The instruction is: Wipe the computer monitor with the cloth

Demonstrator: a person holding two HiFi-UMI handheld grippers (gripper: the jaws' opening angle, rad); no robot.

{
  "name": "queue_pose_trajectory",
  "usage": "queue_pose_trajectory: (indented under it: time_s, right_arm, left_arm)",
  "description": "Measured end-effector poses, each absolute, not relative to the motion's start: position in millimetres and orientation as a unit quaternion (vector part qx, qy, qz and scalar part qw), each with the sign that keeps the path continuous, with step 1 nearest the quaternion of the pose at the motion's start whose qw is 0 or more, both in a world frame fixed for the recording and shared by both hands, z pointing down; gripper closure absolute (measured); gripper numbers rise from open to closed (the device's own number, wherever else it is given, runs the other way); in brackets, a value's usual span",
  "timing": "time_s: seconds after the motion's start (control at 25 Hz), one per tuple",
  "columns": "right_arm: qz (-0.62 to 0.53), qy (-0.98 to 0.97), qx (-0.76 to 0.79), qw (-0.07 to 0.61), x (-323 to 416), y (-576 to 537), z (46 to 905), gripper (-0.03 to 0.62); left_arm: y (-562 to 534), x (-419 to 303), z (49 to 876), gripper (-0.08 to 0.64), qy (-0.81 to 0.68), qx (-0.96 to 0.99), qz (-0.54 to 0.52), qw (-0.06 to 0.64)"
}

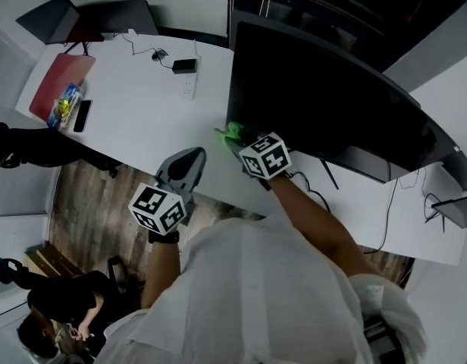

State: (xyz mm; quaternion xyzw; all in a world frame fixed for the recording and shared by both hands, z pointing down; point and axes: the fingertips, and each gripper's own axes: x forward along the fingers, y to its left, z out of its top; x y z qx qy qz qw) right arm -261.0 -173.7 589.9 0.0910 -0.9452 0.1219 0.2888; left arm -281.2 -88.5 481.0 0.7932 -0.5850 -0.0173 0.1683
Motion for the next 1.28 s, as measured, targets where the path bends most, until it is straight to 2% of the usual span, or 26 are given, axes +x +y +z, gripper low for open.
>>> queue_pose_trajectory:
  time_s: [0.28,0.56,0.84,1.28]
  right_arm:
    - [0.17,-0.978,0.069,0.1,-256.7,-152.5,484.2,0.52]
    - [0.172,-0.983,0.069,-0.001,-201.5,-121.6,411.3,0.52]
    - [0.182,-0.976,0.12,-0.027,-138.4,-102.5,405.0,0.52]
    - [0.185,-0.961,0.206,-0.015,-59.8,-83.7,402.9,0.52]
  left_arm:
    - [-91.9,-275.2,478.5,0.538,-0.573,0.804,-0.015,0.161]
    - [-102.6,-251.2,472.7,0.538,-0.555,0.818,-0.014,0.15]
    - [-105.5,-204.2,468.3,0.538,-0.515,0.844,0.008,0.149]
    - [-84.8,-132.2,463.0,0.538,-0.455,0.876,0.005,0.157]
